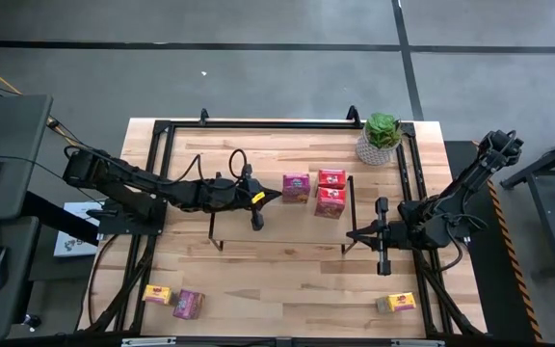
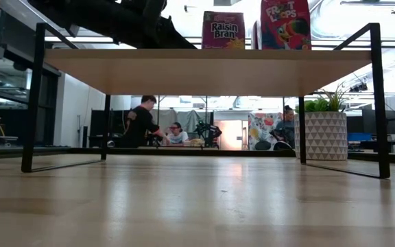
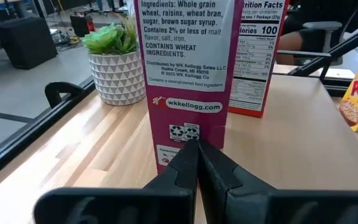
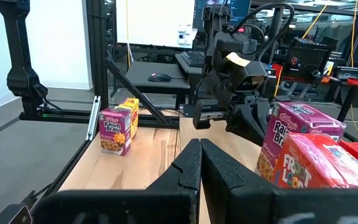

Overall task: Stack cereal on shelf
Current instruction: Adjust the cereal boxes on the shelf, then put the right yellow cereal box on the shelf

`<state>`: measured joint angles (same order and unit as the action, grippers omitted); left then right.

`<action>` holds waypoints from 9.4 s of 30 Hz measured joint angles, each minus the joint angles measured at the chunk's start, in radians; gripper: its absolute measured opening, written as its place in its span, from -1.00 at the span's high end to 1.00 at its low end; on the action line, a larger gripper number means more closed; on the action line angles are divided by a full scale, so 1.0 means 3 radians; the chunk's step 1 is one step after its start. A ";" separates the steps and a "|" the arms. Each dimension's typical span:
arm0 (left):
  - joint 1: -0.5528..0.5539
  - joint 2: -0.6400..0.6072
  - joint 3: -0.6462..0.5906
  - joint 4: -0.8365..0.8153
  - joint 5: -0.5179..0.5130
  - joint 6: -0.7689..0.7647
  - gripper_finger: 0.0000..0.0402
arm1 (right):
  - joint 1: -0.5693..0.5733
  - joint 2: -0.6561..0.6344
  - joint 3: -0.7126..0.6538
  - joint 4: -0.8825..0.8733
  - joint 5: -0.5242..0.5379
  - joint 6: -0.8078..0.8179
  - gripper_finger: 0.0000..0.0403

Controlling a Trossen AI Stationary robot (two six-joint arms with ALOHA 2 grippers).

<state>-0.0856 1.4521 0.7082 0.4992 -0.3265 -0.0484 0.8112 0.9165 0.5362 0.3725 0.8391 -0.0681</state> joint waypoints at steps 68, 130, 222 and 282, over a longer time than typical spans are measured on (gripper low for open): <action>-0.0921 -0.3002 -0.0956 -0.0543 -0.0351 0.0612 1.00 | -0.0631 0.0954 0.0403 0.1396 -0.1553 -0.0313 0.45; -0.0919 -0.3001 -0.0952 -0.0580 -0.0351 0.0607 1.00 | 0.0707 0.2508 0.3178 -0.5492 -0.2772 0.4280 -0.51; -0.0919 -0.3002 -0.0954 -0.0626 -0.0349 0.0598 1.00 | 0.0980 0.2930 0.3180 -0.5842 -0.2508 0.3918 -0.51; -0.0921 -0.3002 -0.0955 -0.0628 -0.0348 0.0606 1.00 | 0.0955 0.3155 0.3180 -0.5687 -0.2488 0.3245 -0.51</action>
<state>-0.3618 0.5514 0.4217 0.3107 -0.4310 0.1334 1.0977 1.8629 1.4902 -1.3334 0.0925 0.9054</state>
